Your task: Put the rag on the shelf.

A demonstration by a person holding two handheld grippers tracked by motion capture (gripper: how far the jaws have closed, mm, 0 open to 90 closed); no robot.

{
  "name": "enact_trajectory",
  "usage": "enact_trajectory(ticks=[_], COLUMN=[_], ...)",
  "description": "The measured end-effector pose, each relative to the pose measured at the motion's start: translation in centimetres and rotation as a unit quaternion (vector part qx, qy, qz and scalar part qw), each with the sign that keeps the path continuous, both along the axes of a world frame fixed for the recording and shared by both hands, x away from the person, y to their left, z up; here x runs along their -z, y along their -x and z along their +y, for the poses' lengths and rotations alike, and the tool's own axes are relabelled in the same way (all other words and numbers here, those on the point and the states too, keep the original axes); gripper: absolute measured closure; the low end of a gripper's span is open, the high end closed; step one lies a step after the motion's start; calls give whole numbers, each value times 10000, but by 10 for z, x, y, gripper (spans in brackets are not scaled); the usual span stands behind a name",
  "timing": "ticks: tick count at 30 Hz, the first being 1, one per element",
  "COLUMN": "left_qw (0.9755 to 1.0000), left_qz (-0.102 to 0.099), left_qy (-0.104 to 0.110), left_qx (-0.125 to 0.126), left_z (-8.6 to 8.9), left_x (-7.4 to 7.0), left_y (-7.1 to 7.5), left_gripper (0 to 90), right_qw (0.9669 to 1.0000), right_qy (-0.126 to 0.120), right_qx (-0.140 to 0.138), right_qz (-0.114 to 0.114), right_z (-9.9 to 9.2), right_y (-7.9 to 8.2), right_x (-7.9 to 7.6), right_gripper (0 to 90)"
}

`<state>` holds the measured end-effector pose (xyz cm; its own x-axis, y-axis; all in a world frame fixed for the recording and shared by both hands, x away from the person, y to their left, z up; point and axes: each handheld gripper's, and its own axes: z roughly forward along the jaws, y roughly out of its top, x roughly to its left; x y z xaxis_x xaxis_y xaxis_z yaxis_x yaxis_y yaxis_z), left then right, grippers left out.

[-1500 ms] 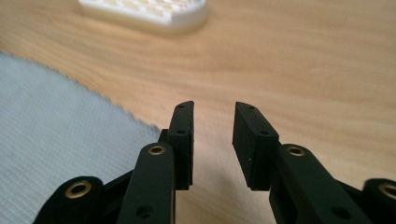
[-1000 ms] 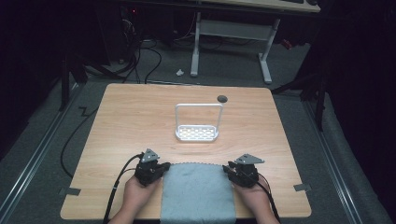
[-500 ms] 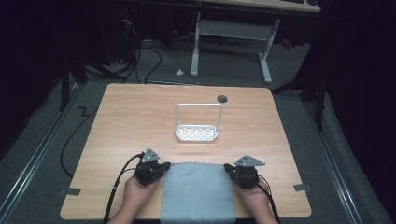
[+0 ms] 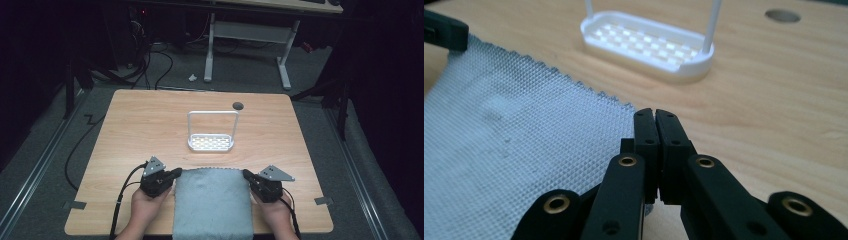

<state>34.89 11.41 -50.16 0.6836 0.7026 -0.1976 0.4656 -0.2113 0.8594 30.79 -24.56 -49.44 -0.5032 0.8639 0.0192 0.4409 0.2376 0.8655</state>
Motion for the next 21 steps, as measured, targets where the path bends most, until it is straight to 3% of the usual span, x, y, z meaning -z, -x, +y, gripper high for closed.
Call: enact_trajectory(ticks=[3,6,9,14,21], left_qw=[9997,9993,9985,9967,9931], left_qz=[-159,-333,-481,-660,-996], left_qy=[157,130,224,436,582], left_qx=[-55,-61,-115,-183,-228], left_z=[2,0,-1,-2,-5], left_x=[-13,-23,-32,-45,-73], left_y=[-1,-1,0,-1,-2], left_gripper=[897,897,897,897,897], right_qw=[9997,9992,9986,9959,9905], right_qy=[-74,-162,-72,-133,-404], right_qx=[53,79,48,43,33], right_qz=[-222,-347,-518,-891,-1315], right_z=[-2,-3,-2,-4,-8], right_y=[0,-2,-1,-1,-6], right_x=[-10,-17,-26,-44,-76], right_gripper=[897,898,897,897,897])
